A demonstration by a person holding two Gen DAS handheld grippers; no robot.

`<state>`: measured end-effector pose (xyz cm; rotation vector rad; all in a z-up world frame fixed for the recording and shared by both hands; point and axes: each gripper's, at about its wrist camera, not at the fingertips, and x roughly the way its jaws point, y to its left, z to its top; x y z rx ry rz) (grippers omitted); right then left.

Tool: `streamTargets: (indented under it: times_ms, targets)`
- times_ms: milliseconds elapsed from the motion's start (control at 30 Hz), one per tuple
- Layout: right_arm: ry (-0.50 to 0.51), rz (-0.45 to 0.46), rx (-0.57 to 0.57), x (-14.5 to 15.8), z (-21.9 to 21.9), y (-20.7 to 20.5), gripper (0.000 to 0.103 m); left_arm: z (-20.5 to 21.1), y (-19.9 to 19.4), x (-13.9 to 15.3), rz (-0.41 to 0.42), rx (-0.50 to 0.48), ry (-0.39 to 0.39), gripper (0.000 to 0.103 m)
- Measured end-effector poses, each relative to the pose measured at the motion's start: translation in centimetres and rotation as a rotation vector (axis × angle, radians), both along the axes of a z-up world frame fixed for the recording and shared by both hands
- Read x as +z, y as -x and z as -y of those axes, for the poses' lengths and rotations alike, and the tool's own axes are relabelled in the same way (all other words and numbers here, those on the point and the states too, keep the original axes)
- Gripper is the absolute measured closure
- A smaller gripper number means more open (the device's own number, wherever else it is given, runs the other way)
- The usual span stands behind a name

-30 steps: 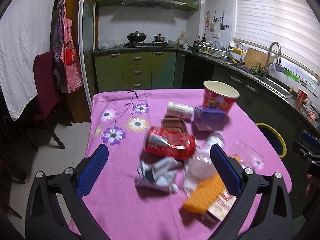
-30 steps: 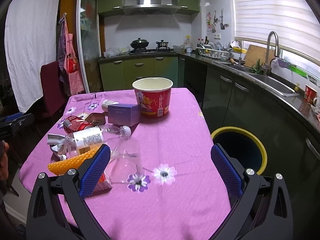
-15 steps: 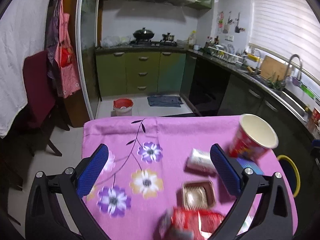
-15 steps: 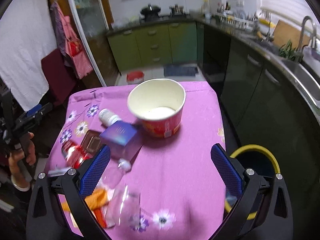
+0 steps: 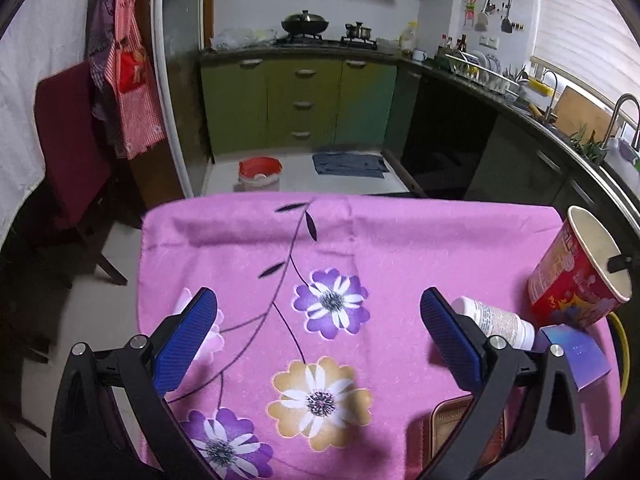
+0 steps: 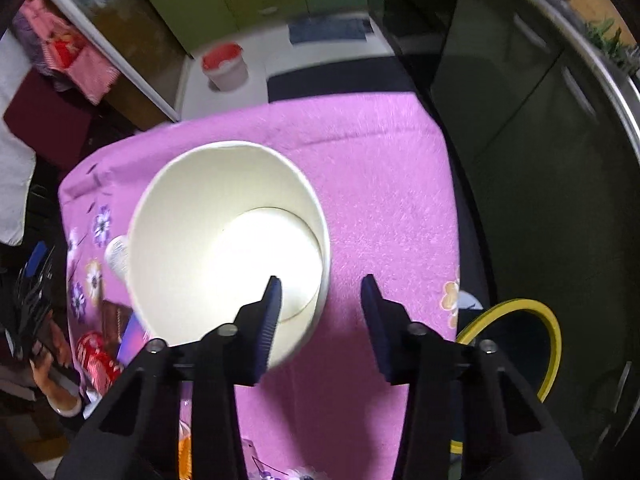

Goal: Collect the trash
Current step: 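Reach the right tool to the red-and-white paper cup and grasp its rim, then carry the paper cup with the right tool over the yellow-rimmed bin and release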

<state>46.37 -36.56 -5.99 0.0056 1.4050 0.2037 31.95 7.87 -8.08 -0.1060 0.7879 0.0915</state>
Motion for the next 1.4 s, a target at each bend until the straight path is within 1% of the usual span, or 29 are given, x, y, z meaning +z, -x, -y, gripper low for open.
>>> streamTargets:
  times_ms: [67,133,167,200,233,400,500,600,700,800,867,933,1033,1133,1200,1267,1400]
  targets:
    - [0.003,-0.025,-0.01,-1.0,-0.1,-0.9,0.07,-0.1,-0.1,-0.2,-0.005,-0.006,0.019,0.006]
    - [0.027,-0.038,-0.014,-2.0,-0.7,-0.9,0.081,0.0,0.0,-0.2,-0.002,-0.004,0.012,0.006]
    - [0.031,-0.046,-0.015,-2.3,-0.8,-1.2,0.084,-0.1,0.0,-0.2,-0.001,-0.003,0.005,0.006]
    - [0.026,-0.053,-0.016,-2.6,-0.8,-1.4,0.091,-0.1,0.1,-0.2,0.001,-0.003,-0.001,0.006]
    - [0.022,-0.059,-0.016,-2.8,-1.0,-1.5,0.096,0.0,0.2,-0.2,0.001,-0.004,-0.004,0.006]
    - [-0.001,-0.043,-0.023,-2.7,-0.8,-1.5,0.098,0.2,0.3,-0.1,0.001,-0.016,0.006,0.006]
    - [-0.04,-0.015,-0.035,-0.9,0.6,-0.6,0.099,0.4,0.5,0.0,0.006,-0.018,0.003,0.006]
    - [-0.079,0.034,-0.071,1.7,3.9,1.0,0.099,0.6,0.6,-0.1,-0.001,-0.023,0.009,0.006]
    - [-0.102,0.084,-0.158,4.0,9.4,3.5,0.099,0.9,0.7,-0.1,-0.008,-0.031,0.012,0.006]
    - [-0.079,0.098,-0.266,4.3,15.5,6.1,0.099,1.3,0.8,0.1,0.0,-0.041,0.005,0.006]
    - [-0.068,0.079,-0.344,3.2,19.8,8.3,0.099,1.6,1.0,0.4,0.008,-0.045,0.0,0.006]
    - [-0.051,0.057,-0.415,1.2,23.5,10.3,0.099,1.7,1.1,0.5,0.012,-0.047,0.0,0.006]
    - [-0.047,0.023,-0.487,-2.4,27.2,12.0,0.099,2.0,1.2,0.6,0.015,-0.052,0.003,0.006]
    - [-0.045,0.006,-0.534,-5.6,29.4,12.6,0.099,2.4,1.4,0.7,0.018,-0.056,-0.006,0.006]
    - [-0.033,-0.002,-0.551,-7.5,30.0,12.6,0.099,2.7,1.4,0.7,0.015,-0.064,-0.005,0.006]
    - [-0.017,-0.011,-0.559,-9.3,30.3,12.2,0.099,2.8,1.5,0.7,0.013,-0.068,-0.01,0.006]
    - [-0.017,-0.045,-0.567,-12.5,30.3,11.7,0.098,2.9,1.4,0.6,0.007,-0.075,-0.011,0.006]
